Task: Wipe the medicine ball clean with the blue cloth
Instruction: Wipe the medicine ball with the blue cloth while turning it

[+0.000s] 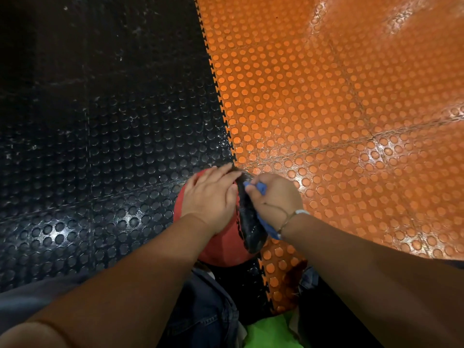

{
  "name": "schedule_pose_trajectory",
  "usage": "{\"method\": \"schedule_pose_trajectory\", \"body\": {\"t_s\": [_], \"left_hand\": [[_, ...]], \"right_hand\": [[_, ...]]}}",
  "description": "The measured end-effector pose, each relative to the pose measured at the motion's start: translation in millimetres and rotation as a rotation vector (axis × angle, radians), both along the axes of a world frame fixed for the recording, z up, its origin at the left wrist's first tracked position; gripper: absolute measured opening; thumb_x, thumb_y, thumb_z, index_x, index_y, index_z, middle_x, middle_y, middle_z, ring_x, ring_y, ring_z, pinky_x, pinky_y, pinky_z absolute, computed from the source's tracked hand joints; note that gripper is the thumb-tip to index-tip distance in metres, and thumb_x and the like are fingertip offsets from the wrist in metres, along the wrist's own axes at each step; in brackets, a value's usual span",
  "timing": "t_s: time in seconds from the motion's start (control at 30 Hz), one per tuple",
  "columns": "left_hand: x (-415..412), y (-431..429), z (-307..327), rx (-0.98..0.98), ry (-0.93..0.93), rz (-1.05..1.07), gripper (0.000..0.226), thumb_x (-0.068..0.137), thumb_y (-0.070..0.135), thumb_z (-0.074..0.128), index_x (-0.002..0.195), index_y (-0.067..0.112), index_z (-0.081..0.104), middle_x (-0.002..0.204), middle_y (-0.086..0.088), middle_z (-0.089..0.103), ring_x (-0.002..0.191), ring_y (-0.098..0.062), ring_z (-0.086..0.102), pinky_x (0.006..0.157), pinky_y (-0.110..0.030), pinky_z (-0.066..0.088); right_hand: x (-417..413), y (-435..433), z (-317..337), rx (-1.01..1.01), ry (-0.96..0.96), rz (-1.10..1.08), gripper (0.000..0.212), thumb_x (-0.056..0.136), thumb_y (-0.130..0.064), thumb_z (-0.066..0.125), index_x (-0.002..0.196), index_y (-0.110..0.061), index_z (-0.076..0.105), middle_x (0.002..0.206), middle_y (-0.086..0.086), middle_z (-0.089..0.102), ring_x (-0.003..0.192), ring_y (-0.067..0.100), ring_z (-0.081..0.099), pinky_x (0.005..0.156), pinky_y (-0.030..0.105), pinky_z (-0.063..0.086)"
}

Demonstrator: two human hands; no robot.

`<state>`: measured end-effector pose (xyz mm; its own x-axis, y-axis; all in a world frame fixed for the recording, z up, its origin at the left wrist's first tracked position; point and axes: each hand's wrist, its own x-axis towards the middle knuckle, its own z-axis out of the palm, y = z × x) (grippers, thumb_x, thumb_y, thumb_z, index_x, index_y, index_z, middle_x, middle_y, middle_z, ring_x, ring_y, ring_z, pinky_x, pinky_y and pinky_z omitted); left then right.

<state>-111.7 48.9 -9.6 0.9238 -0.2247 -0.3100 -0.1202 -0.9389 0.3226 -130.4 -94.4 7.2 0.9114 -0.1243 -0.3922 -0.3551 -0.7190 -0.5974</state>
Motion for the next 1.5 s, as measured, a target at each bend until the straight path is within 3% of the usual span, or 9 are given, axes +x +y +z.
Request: {"method": "schedule_pose_trajectory", "body": {"t_s": [0.1, 0.27, 0.43, 0.6, 0.8, 0.97, 1.13, 1.3, 1.5], "left_hand": [[2.9, 6.9, -5.2, -0.041, 0.040, 0.019, 0.043, 0.100, 0.035, 0.027, 0.139, 0.042, 0.041, 0.151, 0.019, 0.031, 0.143, -0.007, 0.018, 0.117, -0.037, 0.009], [3.8, 4.5, -10.5, -0.072, 0.018, 0.192, 0.047, 0.096, 0.035, 0.023, 0.138, 0.039, 0.044, 0.149, 0.016, 0.037, 0.141, -0.008, 0.024, 0.116, -0.040, 0.018], [5.8, 1.6, -10.6, -0.072, 0.041, 0.324, 0.049, 0.095, 0.036, 0.023, 0.139, 0.038, 0.044, 0.150, 0.015, 0.035, 0.141, -0.009, 0.025, 0.115, -0.042, 0.020], [2.4, -2.2, -7.3, -0.047, 0.058, 0.309, 0.045, 0.100, 0.031, 0.027, 0.143, 0.037, 0.037, 0.153, 0.015, 0.029, 0.143, -0.010, 0.019, 0.117, -0.042, 0.014], [-0.9, -9.3, -7.4, -0.025, 0.042, 0.329, 0.046, 0.099, 0.031, 0.030, 0.143, 0.039, 0.037, 0.154, 0.017, 0.027, 0.143, -0.009, 0.018, 0.117, -0.040, 0.014], [-3.2, -13.2, -5.1, -0.028, 0.044, 0.306, 0.046, 0.099, 0.031, 0.028, 0.144, 0.039, 0.035, 0.154, 0.018, 0.026, 0.144, -0.009, 0.016, 0.117, -0.043, 0.013], [5.9, -10.3, -9.0, -0.030, 0.057, 0.349, 0.046, 0.098, 0.030, 0.031, 0.142, 0.039, 0.038, 0.153, 0.018, 0.028, 0.143, -0.009, 0.019, 0.116, -0.040, 0.016], [7.8, -13.6, -6.8, -0.028, 0.069, 0.327, 0.046, 0.099, 0.032, 0.028, 0.143, 0.038, 0.037, 0.153, 0.018, 0.028, 0.143, -0.010, 0.018, 0.116, -0.043, 0.015], [11.8, -12.4, -8.6, -0.020, 0.076, 0.335, 0.046, 0.098, 0.031, 0.028, 0.143, 0.038, 0.037, 0.153, 0.017, 0.028, 0.142, -0.009, 0.019, 0.116, -0.042, 0.017]], "right_hand": [[-6.9, 11.2, -0.3, -0.013, -0.111, 0.114, 0.021, 0.092, -0.036, 0.051, 0.099, -0.021, 0.064, 0.097, -0.001, 0.063, 0.089, 0.018, 0.056, 0.074, 0.026, 0.043], [0.1, -10.2, -6.3, 0.016, 0.091, -0.071, 0.024, 0.095, -0.036, 0.048, 0.107, -0.020, 0.062, 0.089, 0.000, 0.058, 0.086, 0.021, 0.057, 0.069, 0.023, 0.037], [-9.8, 15.9, -1.7, -0.042, -0.198, 0.175, 0.023, 0.092, -0.034, 0.052, 0.107, -0.024, 0.066, 0.108, 0.000, 0.063, 0.100, 0.021, 0.056, 0.087, 0.030, 0.042], [4.5, -12.8, -9.6, -0.019, 0.070, -0.100, 0.025, 0.093, -0.038, 0.051, 0.106, -0.024, 0.067, 0.107, -0.001, 0.065, 0.084, 0.015, 0.052, 0.072, 0.022, 0.040], [-8.7, 12.9, -5.1, -0.058, -0.214, 0.171, 0.020, 0.090, -0.033, 0.055, 0.102, -0.026, 0.070, 0.103, -0.001, 0.063, 0.097, 0.021, 0.054, 0.089, 0.030, 0.042], [6.1, -3.7, -2.0, -0.018, 0.067, -0.124, 0.022, 0.092, -0.037, 0.052, 0.092, -0.020, 0.066, 0.084, -0.001, 0.062, 0.082, 0.019, 0.060, 0.062, 0.021, 0.040], [-8.8, 17.6, 3.5, -0.027, -0.148, 0.106, 0.018, 0.089, -0.032, 0.057, 0.090, -0.019, 0.068, 0.092, 0.002, 0.065, 0.085, 0.022, 0.059, 0.073, 0.027, 0.044], [3.0, -3.2, 1.0, 0.041, -0.008, -0.134, 0.019, 0.090, -0.037, 0.057, 0.095, -0.023, 0.069, 0.094, -0.002, 0.068, 0.076, 0.011, 0.055, 0.064, 0.020, 0.040], [-7.0, 8.9, -1.4, -0.006, -0.138, 0.068, 0.020, 0.089, -0.034, 0.057, 0.098, -0.021, 0.071, 0.100, 0.002, 0.066, 0.091, 0.021, 0.059, 0.079, 0.029, 0.047]]}}
